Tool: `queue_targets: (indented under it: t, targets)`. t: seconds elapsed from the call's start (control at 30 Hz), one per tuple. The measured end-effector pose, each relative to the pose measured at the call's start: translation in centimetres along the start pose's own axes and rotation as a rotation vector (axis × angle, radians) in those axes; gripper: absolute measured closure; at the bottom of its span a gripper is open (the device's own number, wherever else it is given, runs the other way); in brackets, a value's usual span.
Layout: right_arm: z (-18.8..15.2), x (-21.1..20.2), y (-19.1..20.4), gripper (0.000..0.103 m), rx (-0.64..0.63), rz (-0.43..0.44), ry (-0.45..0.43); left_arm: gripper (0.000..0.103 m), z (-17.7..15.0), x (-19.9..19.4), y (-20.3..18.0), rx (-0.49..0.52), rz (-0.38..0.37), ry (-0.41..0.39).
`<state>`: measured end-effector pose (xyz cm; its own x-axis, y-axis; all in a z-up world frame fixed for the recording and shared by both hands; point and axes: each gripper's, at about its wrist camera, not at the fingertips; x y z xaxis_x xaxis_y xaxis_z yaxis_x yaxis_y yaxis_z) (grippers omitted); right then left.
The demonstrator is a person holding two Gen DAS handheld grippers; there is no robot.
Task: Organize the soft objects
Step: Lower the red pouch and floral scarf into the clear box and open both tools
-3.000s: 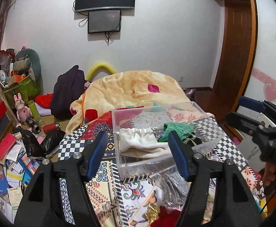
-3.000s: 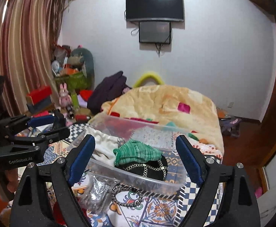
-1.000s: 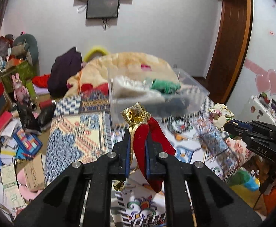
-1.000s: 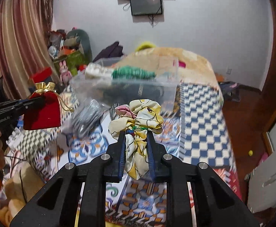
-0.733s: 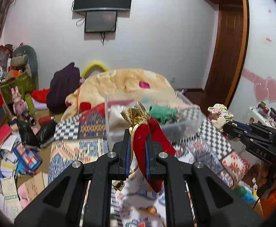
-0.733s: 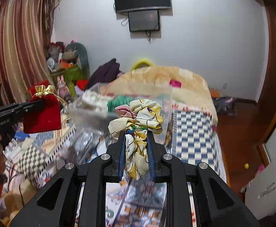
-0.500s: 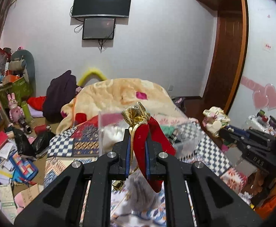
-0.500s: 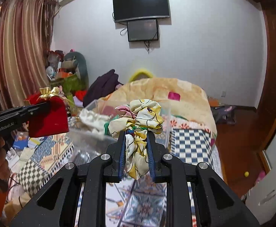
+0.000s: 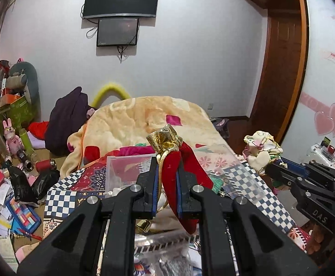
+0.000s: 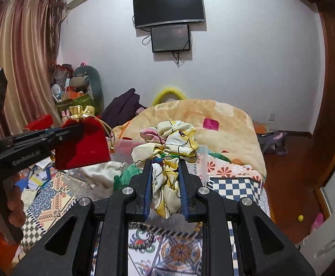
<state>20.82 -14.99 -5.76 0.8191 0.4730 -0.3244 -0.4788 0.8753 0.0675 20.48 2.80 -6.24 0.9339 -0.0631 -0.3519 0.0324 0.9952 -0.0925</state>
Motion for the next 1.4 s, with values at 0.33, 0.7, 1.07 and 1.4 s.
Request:
queue_targets:
  t: [0.33, 0.7, 1.07, 1.4]
  targets:
    - [-1.5, 3.9, 0.3, 0.084, -0.010, 0.002, 0.112, 0.091, -2.6, 5.3, 0.0, 0.013, 0.022, 0.129]
    - [-2.9, 5.4, 0.0, 0.079, -0.016, -0.002, 0.196, 0.082, -4.4, 7.9, -0.1, 0.034, 0.035, 0.222]
    - [-2.1, 2.9, -0.1, 0.050, -0.047, 0.002, 0.161, 0.058, -3.8, 5.4, 0.4, 0.017, 0.015, 0.195]
    - [-0.9, -0.2, 0.6, 0.031, -0.059, 0.023, 0.077, 0.038, -2.1, -0.9, 0.8, 0.007, -0.026, 0.075]
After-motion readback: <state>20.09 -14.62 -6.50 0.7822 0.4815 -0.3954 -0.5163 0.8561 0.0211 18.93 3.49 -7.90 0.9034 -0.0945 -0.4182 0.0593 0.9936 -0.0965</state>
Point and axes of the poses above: each gripper's, at about its wrist camera, not at the fingertips, and x roughly the way its jaws point, y to its left, z to its top, and after that the axes turned 9 degrees about -y, right-handed
